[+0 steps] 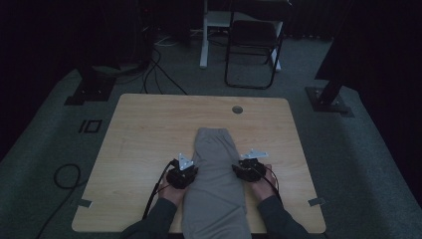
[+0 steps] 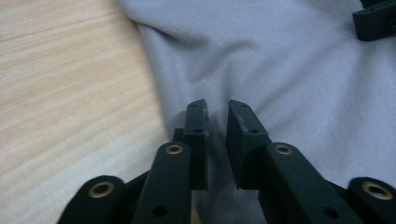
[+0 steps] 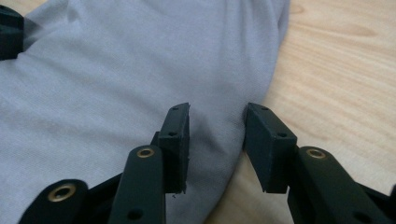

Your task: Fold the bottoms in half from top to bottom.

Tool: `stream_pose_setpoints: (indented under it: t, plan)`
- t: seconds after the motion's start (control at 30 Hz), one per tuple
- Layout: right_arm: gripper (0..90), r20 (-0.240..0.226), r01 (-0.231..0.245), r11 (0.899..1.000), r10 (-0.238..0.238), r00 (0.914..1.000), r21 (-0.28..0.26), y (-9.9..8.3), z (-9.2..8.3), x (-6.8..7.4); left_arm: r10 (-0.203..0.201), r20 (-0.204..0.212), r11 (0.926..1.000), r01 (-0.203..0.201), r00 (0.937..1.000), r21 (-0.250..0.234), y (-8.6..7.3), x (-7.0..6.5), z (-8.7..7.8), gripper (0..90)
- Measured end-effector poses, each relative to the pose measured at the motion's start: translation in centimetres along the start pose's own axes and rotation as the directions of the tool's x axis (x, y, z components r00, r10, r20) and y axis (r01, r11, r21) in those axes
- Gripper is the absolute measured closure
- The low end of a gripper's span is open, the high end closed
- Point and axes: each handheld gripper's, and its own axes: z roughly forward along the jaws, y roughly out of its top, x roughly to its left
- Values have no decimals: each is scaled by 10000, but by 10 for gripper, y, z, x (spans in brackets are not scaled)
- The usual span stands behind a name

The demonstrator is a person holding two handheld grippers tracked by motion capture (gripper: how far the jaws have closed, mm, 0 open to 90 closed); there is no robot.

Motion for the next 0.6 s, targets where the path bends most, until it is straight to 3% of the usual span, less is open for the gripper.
stream_pose_setpoints:
  t: [0.07, 0.13, 0.23, 0.33, 0.47, 0.5, 0.6]
  plan:
    - [564, -205, -93, 9999, 94, 9997, 41, 0, -1, 0, 47, 330, 10000, -47, 9994, 16, 1, 2, 0, 671]
    - [531, -60, -120, 9997, 118, 9999, -204, 2, -1, -3, -121, 394, 9998, 128, 9992, -175, 5, 7, 0, 619]
    - [499, 12, -402, 9975, 403, 9992, -586, 13, -1, -11, -413, 176, 9971, 424, 9990, -634, 20, 17, 0, 578]
    - [487, 32, -574, 9953, 579, 9983, -776, 31, 6, -19, -951, 45, 9921, 952, 9955, -820, 39, 30, 9, 549]
    - [488, 94, -775, 9941, 785, 9969, -756, 49, 20, -25, -1128, -216, 9924, 1116, 9934, -510, 55, 38, 25, 512]
    - [487, 131, -856, 9933, 868, 9961, -770, 54, 26, -27, -1130, -350, 9929, 1115, 9930, -421, 63, 40, 35, 512]
    - [488, 114, -1366, 9890, 1375, 9904, -559, 71, 47, -34, -1196, -623, 9928, 1190, 9909, -135, 72, 43, 52, 490]
